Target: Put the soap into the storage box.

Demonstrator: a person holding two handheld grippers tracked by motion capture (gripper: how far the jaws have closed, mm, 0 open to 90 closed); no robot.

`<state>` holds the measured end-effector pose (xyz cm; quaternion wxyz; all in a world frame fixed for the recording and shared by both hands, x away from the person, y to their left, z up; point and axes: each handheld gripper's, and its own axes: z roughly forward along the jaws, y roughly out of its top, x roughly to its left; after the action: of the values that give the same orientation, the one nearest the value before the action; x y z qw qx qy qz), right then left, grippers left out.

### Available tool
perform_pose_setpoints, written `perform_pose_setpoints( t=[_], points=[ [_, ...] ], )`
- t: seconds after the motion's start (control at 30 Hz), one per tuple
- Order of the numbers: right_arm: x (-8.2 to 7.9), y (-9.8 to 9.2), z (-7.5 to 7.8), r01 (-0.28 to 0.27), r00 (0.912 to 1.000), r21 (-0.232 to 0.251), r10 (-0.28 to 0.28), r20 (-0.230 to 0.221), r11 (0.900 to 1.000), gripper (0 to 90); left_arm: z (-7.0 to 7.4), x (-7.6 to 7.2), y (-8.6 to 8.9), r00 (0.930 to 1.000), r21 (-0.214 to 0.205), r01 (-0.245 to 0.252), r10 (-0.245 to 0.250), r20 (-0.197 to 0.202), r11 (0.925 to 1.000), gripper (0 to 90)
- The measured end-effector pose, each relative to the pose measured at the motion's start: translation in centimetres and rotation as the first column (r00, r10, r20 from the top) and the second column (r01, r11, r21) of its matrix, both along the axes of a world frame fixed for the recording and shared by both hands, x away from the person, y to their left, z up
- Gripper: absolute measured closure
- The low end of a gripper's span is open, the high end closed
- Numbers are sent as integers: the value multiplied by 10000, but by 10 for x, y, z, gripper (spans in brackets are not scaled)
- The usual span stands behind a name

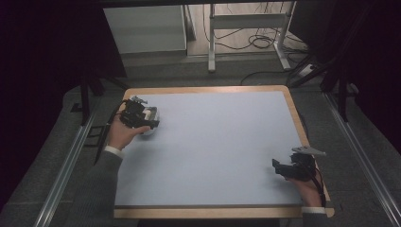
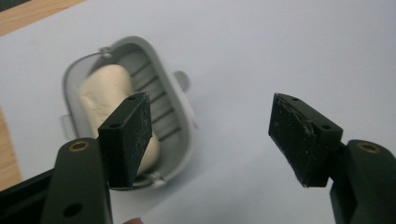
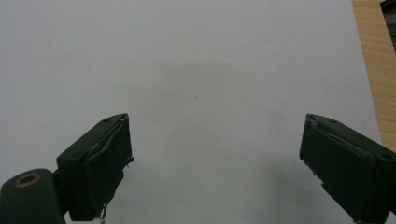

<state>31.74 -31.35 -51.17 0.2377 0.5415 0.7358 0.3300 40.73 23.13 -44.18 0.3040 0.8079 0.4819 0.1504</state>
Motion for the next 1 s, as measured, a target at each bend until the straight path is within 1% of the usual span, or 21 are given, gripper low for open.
perform_pose_setpoints(
  t=[0.1, 0.13, 0.2, 0.23, 0.27, 0.3, 0.33, 0.37, 0.4, 0.43, 0.47, 0.5, 0.57, 0.6, 0.63, 0.7, 0.73, 0.83, 0.87, 0.93, 1.0],
  points=[
    [0, 1, 1, -16, 10000, 19, 15, 57, 10000, 89, -6, -15, -4, 9993, -313, 343, -337, 175, 9989, 298],
    [0, 1, 1, -16, 10000, 19, 15, 57, 10000, 89, -6, -15, -4, 9993, -313, 343, -337, 175, 9989, 298],
    [-1, 1, 1, -17, 10000, 9, 16, 90, 10000, 89, -15, -29, -12, 9975, -544, 671, -658, 255, 9963, 296],
    [-1, 1, 1, -24, 9999, 4, 24, 104, 10000, 89, -20, -33, -15, 9967, -563, 777, -762, 277, 9954, 295],
    [-1, 1, 1, -24, 9999, 4, 24, 104, 10000, 89, -20, -33, -15, 9967, -563, 777, -762, 277, 9954, 293],
    [-1, 1, 2, -51, 9999, 16, 51, 121, 10000, 89, -32, -40, -22, 9950, -493, 983, -974, 211, 9939, 292],
    [-1, 1, 2, -51, 9999, 16, 51, 121, 10000, 89, -32, -40, -22, 9950, -493, 983, -974, 211, 9939, 292],
    [-1, 2, 2, -108, 9998, 23, 108, 141, 9999, 89, -42, -46, -29, 9942, -474, 1074, -1073, 41, 9931, 292],
    [-1, 2, 2, -135, 9998, 33, 135, 156, 9999, 89, -47, -49, -32, 9926, -511, 1210, -1216, -78, 9913, 290],
    [-1, 2, 2, -135, 9998, 33, 135, 156, 9999, 89, -47, -49, -32, 9926, -511, 1210, -1216, -78, 9913, 288],
    [-1, 2, 2, -181, 9996, 38, 180, 217, 9998, 89, -56, -55, -37, 9895, -591, 1419, -1433, -197, 9881, 288],
    [-1, 2, 2, -181, 9996, 38, 180, 217, 9998, 89, -56, -55, -37, 9895, -591, 1419, -1433, -197, 9881, 287],
    [-2, 2, 3, -221, 9994, 33, 220, 258, 9998, 89, -67, -64, -44, 9871, -559, 1550, -1569, -309, 9863, 282],
    [-2, 2, 3, -221, 9994, 33, 220, 258, 9998, 89, -67, -64, -44, 9871, -559, 1550, -1569, -309, 9863, 281],
    [-2, 3, 3, -204, 9994, 50, 203, 280, 9998, 89, -72, -70, -46, 9861, -763, 1613, -1638, -282, 9840, 279],
    [-2, 3, 4, -254, 9992, 44, 253, 307, 9997, 89, -75, -73, -46, 9864, -906, 1601, -1627, -217, 9829, 279],
    [-2, 3, 4, -296, 9990, 60, 294, 342, 9995, 89, -80, -80, -46, 9870, -1054, 1580, -1601, -117, 9818, 278],
    [-2, 3, 4, -386, 9986, 72, 383, 375, 9992, 89, -88, -91, -43, 9896, -1394, 1431, -1437, 61, 9798, 280],
    [-2, 4, 4, -429, 9984, 53, 427, 375, 9991, 89, -90, -93, -43, 9889, -1323, 1485, -1484, 109, 9800, 283],
    [-2, 5, 4, -494, 9979, 14, 493, 416, 9988, 89, -92, -96, -41, 9884, -878, 1520, -1508, 199, 9845, 284],
    [-2, 7, 4, -573, 9975, -30, 574, 418, 9984, 89, -93, -96, -38, 9901, -916, 1402, -1389, 205, 9859, 283]
  ],
)
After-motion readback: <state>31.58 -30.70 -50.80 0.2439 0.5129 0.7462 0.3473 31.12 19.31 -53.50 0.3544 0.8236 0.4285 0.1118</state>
